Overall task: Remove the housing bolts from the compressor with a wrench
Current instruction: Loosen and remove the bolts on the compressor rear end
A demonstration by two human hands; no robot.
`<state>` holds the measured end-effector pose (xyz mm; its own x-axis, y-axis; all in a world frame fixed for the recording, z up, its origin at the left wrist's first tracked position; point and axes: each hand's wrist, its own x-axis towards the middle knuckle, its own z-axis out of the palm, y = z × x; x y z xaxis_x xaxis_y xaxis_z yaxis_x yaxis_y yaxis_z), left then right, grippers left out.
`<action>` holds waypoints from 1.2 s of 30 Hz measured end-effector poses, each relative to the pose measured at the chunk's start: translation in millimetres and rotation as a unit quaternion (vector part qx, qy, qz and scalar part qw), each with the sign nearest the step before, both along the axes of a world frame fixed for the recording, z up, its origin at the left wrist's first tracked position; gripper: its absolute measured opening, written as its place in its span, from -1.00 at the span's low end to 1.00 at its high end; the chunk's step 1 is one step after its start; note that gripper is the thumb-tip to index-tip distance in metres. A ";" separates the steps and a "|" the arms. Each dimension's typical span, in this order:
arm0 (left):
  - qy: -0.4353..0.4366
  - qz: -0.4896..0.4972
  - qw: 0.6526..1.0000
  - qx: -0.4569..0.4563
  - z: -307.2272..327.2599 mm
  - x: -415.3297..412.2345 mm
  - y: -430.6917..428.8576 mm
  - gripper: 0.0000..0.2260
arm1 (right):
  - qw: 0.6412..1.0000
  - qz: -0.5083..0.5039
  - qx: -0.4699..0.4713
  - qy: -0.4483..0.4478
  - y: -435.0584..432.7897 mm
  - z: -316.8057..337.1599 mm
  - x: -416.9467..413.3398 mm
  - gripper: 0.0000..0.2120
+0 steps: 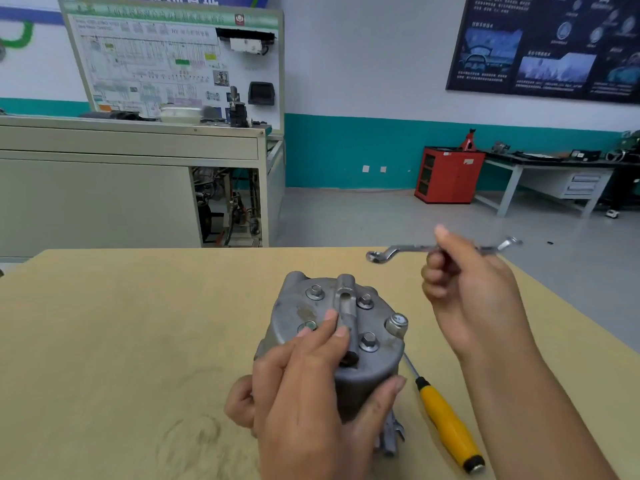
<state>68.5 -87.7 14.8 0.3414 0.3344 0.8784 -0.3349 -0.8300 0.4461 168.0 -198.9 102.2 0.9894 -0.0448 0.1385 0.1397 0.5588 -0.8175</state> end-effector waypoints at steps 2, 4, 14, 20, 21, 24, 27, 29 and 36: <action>-0.011 -0.006 1.000 -0.003 1.0 2.7 -3.3 -0.49 | 0.999 -0.027 -0.030 -0.025 0.0 -8.8 -25.2 -0.72; -0.020 0.000 1.000 0.003 2.1 4.6 -4.7 -0.49 | 0.997 -0.036 -0.043 -0.050 1.9 -17.6 -44.5 -0.76; -0.031 -0.033 0.998 0.042 3.6 2.0 4.6 -0.61 | 0.954 -0.111 -0.223 -0.164 10.4 -32.0 -78.8 -0.75; 0.019 -0.096 0.995 0.014 5.4 2.2 16.4 -0.54 | 0.900 -0.181 -0.336 -0.211 10.4 -28.9 -84.3 -0.80; 0.030 -0.101 0.994 0.002 5.6 2.1 17.6 -0.51 | 0.895 -0.183 -0.343 -0.219 10.3 -28.6 -85.0 -0.79; 0.058 -0.116 0.991 -0.012 4.4 1.5 19.9 -0.49 | 0.871 -0.196 -0.382 -0.238 11.9 -29.4 -83.9 -0.76; 0.065 -0.122 0.990 -0.009 3.7 0.9 20.7 -0.50 | 0.874 -0.197 -0.379 -0.233 12.0 -30.4 -80.3 -0.74; 0.063 -0.123 0.990 -0.010 4.2 1.4 21.1 -0.51 | 0.885 -0.186 -0.359 -0.230 11.7 -31.0 -79.3 -0.75; 0.045 -0.121 0.992 0.000 3.8 3.4 22.3 -0.50 | 0.870 -0.152 -0.389 -0.263 12.2 -32.7 -79.7 -0.77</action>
